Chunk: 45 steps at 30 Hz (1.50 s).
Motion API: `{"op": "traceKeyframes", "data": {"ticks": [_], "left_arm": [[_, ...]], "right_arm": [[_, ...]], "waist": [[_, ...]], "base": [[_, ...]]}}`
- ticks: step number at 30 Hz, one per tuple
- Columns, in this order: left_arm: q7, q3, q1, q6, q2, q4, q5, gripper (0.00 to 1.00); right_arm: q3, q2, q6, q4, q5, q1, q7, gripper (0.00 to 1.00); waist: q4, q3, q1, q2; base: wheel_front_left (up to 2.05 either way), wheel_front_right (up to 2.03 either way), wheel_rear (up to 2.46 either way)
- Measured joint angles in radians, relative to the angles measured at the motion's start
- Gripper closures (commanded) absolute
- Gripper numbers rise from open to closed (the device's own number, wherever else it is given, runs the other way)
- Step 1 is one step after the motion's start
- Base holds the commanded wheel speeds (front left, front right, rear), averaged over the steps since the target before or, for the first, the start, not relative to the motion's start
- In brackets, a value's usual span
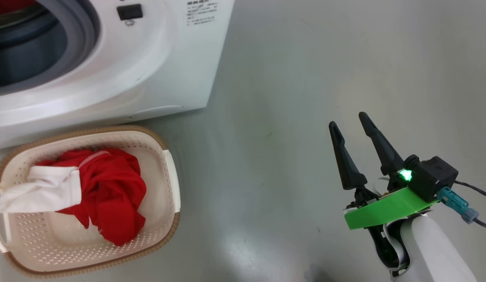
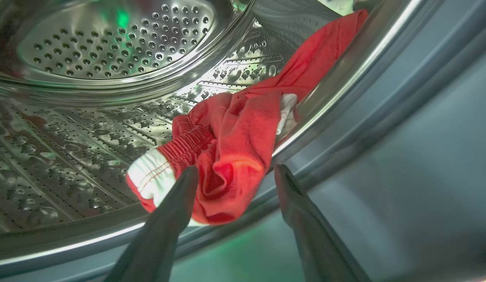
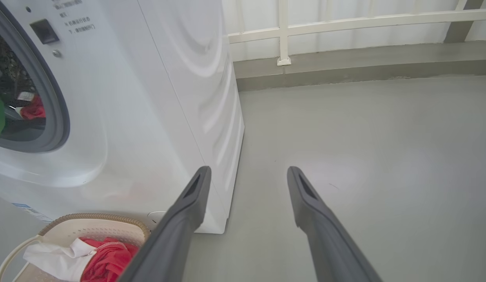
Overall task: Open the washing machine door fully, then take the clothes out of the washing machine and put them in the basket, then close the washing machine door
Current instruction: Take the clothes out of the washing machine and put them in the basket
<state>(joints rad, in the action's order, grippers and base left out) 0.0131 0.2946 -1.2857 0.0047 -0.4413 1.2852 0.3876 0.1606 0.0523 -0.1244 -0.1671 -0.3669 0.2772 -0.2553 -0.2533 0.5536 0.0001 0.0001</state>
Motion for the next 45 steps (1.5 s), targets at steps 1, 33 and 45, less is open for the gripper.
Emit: {"op": "traceKeyframes", "data": {"ticks": [1, 33, 45], "left_arm": [[-0.003, 0.0, -0.005, 0.005, -0.002, 0.002, 0.0, 0.0], [0.004, 0.025, -0.012, 0.063, -0.003, 0.019, -0.077, 1.0], [0.203, -0.136, 0.063, 0.043, 0.067, 0.022, -0.303, 1.0]], "right_arm": [[0.003, 0.0, 0.0, 0.001, -0.003, 0.0, 0.0, 0.0], [0.013, 0.0, 0.0, 0.004, -0.008, 0.019, 0.0, 0.0], [-0.002, 0.0, 0.0, -0.013, 0.016, -0.012, 0.0, 0.0]], "waist": [[-0.002, 0.005, 0.0, 0.0], [-0.002, 0.0, 0.0, 0.0], [0.037, -0.09, 0.0, 0.0]], "base": [[0.0, 0.0, 0.0], [0.0, 0.0, 0.0], [0.0, 0.0, 0.0]]}}
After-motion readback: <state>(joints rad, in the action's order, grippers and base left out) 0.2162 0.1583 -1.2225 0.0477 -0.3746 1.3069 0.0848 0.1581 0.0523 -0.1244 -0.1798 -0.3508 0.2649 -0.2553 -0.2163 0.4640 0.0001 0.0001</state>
